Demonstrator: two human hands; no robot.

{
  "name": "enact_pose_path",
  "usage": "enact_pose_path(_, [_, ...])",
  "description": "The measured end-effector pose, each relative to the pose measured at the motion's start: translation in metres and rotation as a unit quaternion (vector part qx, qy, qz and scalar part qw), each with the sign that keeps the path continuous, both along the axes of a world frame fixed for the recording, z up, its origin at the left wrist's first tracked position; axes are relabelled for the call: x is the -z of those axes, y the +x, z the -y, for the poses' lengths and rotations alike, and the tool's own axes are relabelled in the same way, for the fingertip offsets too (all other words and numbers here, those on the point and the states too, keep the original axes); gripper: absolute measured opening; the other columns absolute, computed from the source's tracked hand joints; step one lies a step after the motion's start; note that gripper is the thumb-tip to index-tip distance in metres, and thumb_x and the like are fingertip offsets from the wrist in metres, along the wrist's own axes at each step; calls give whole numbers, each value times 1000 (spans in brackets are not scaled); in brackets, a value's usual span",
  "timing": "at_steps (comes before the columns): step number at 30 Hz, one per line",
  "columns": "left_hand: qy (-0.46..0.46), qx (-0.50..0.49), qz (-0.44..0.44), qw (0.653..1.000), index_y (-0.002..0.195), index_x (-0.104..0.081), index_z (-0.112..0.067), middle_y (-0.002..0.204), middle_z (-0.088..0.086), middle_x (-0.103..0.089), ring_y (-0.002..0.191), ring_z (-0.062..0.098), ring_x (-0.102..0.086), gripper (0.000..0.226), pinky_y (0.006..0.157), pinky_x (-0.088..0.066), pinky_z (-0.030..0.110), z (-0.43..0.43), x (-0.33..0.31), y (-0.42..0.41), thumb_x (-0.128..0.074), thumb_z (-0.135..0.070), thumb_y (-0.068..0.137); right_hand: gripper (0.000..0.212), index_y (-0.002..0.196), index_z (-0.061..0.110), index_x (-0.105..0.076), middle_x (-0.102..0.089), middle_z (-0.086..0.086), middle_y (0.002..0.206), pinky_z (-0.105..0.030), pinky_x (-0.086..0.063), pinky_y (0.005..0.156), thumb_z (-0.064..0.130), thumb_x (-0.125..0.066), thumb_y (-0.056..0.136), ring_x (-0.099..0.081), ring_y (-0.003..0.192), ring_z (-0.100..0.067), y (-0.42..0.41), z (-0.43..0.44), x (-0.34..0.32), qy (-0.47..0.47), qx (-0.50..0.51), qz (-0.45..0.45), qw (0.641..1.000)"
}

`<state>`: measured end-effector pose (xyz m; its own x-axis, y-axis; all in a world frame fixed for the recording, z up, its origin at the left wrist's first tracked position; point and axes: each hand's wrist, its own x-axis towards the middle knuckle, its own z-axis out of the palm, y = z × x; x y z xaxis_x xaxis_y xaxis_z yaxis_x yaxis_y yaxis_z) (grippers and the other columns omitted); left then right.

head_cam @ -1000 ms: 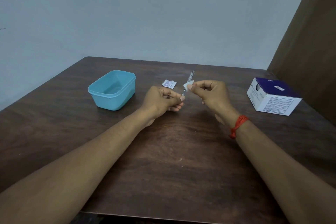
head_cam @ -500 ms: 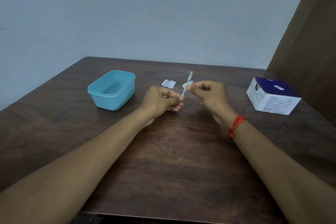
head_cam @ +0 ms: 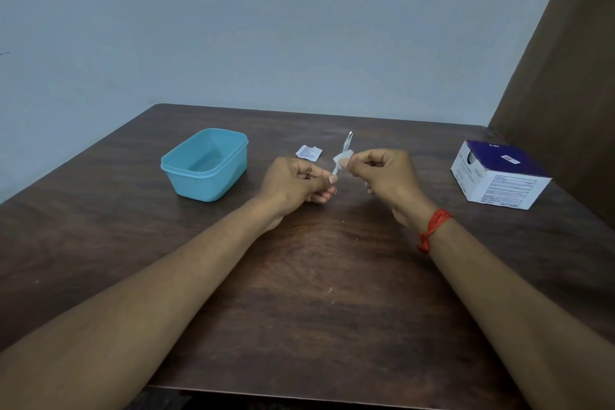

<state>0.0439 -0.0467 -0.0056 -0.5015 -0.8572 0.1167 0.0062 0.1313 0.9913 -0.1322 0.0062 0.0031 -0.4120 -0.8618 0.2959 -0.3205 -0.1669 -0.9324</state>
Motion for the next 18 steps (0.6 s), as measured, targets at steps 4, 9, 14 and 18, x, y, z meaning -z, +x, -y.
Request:
enact_pose_path(4, [-1,-1,-2,1000,88,-75,-2,73,12,-76,63,15,-72,4,61,-59,22,0,1,0,-77,-6,86,11,75,16,-77,-64,12,57,-22,-40,48,23,-84,80,-45,45,0,4,-2,3,41,-30,-27,998])
enact_pose_path(9, [-7,9,7,1000,91,-74,2,73,12,-75,62,15,-72,9,60,-59,21,0,0,0,-77,-4,85,17,79,16,-79,-66,10,59,-21,-41,45,31,-85,79,-47,45,0,1,-2,-4,13,8,17,1000])
enact_pose_path(14, [-16,16,11,1000,92,-73,3,72,11,-75,63,14,-72,9,61,-60,22,-1,1,0,-76,-3,86,15,77,18,-79,-68,10,61,-21,-41,45,31,-86,78,-48,46,-1,-3,-3,-3,29,-3,11,1000])
enact_pose_path(18, [-18,11,7,1000,92,-74,3,71,10,-75,62,14,-71,8,63,-61,23,-1,2,0,-75,-3,86,13,72,19,-78,-71,9,65,-23,-42,47,27,-88,75,-46,47,-4,0,-4,-1,45,-28,-20,998])
